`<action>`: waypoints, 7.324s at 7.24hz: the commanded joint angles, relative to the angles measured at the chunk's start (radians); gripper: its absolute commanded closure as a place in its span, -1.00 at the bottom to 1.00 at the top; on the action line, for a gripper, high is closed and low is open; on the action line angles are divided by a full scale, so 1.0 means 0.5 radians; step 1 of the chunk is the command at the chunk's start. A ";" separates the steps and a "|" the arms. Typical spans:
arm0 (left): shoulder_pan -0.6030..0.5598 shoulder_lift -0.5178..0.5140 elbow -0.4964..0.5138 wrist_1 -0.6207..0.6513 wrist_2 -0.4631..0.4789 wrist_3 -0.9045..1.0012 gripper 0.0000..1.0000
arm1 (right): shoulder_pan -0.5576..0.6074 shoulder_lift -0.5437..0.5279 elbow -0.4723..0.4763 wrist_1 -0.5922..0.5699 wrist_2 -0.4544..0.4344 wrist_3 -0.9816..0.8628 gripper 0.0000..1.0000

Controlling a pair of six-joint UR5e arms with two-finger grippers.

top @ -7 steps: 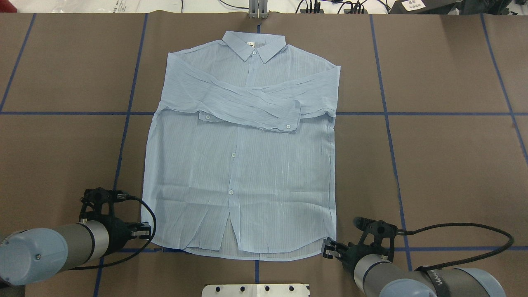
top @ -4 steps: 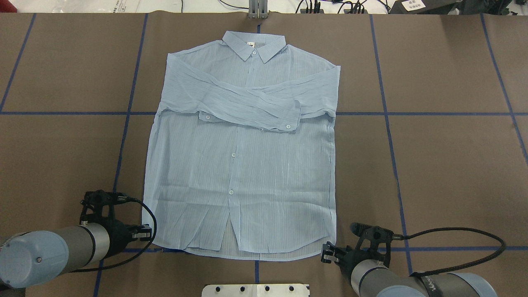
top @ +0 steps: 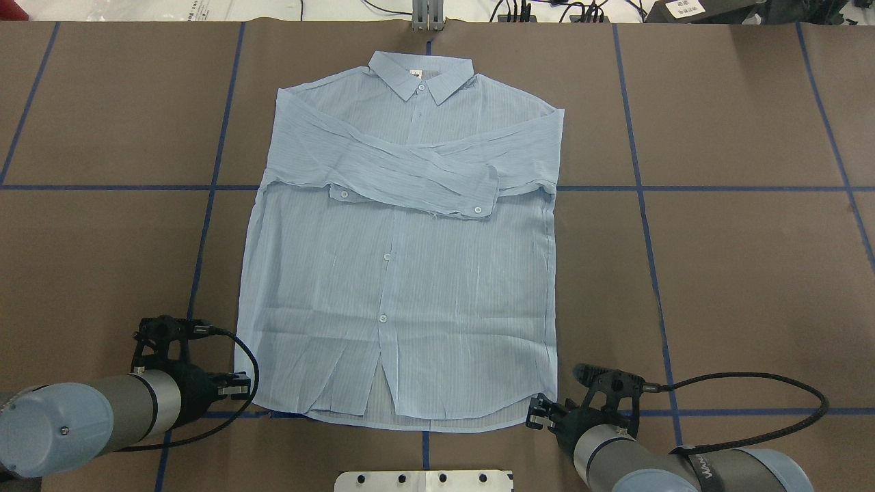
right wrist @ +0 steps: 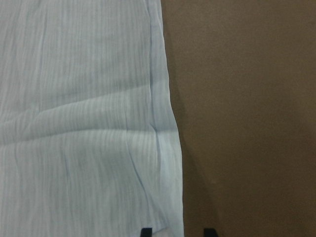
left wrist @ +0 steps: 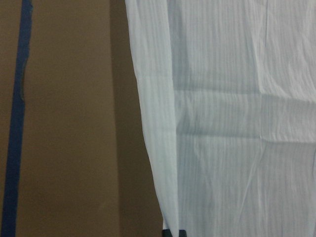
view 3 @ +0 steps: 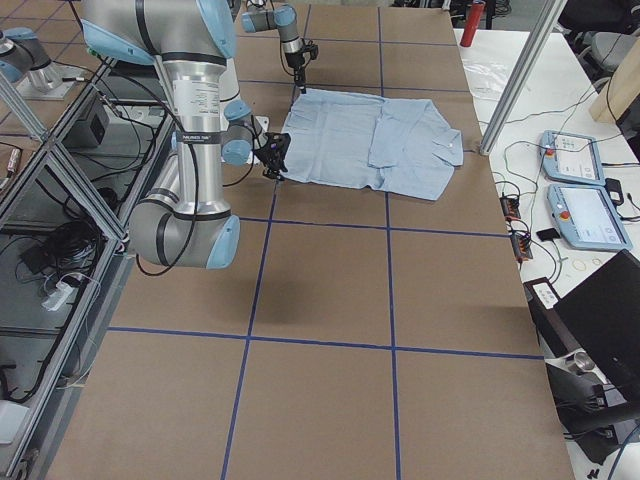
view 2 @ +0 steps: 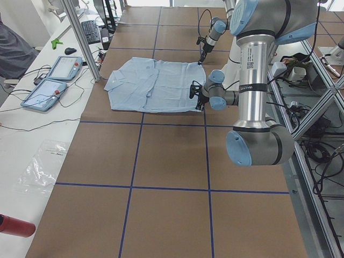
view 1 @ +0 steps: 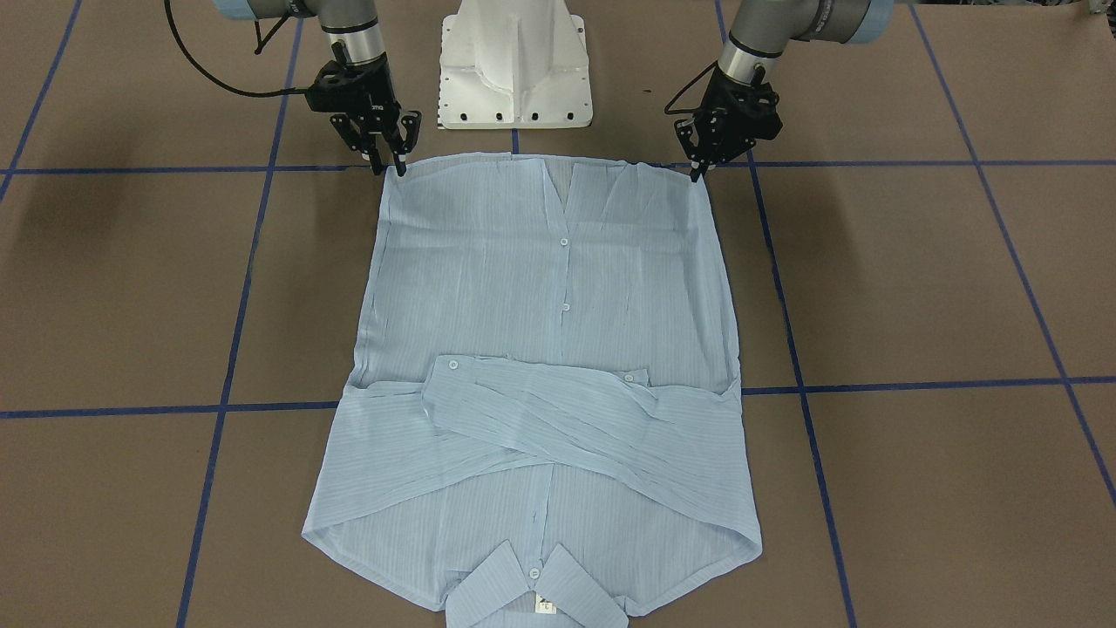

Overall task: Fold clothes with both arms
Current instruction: 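Lift the hem with both grippers and fold it toward the collar, then open both grippers and draw them back from the folded shirt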

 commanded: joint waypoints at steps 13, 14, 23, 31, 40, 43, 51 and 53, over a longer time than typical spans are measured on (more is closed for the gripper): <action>0.012 0.024 -0.401 0.012 -0.266 -0.006 1.00 | 0.095 -0.395 0.521 -0.011 0.106 -0.004 1.00; 0.055 0.000 -0.426 0.009 -0.294 -0.012 1.00 | 0.043 -0.564 0.662 -0.011 0.149 -0.004 1.00; 0.142 -0.215 -0.548 0.368 -0.307 -0.273 1.00 | 0.143 -0.467 0.739 -0.020 0.153 -0.221 1.00; -0.831 -0.933 0.168 0.574 -0.301 0.153 1.00 | 1.302 0.811 -0.376 -0.244 0.615 -0.740 1.00; -0.939 -1.001 1.037 -0.064 -0.172 0.291 1.00 | 1.423 1.002 -1.352 0.434 0.683 -0.955 1.00; -1.015 -0.998 1.037 -0.064 -0.175 0.457 0.66 | 1.448 0.953 -1.333 0.440 0.745 -0.964 0.76; -0.838 -0.434 0.362 -0.086 -0.647 0.580 -1.00 | 1.644 0.879 -1.232 0.440 1.132 -1.265 -1.00; -0.606 -0.378 0.365 -0.117 -0.462 0.324 -0.98 | 1.644 0.873 -1.217 0.440 1.129 -1.265 -1.00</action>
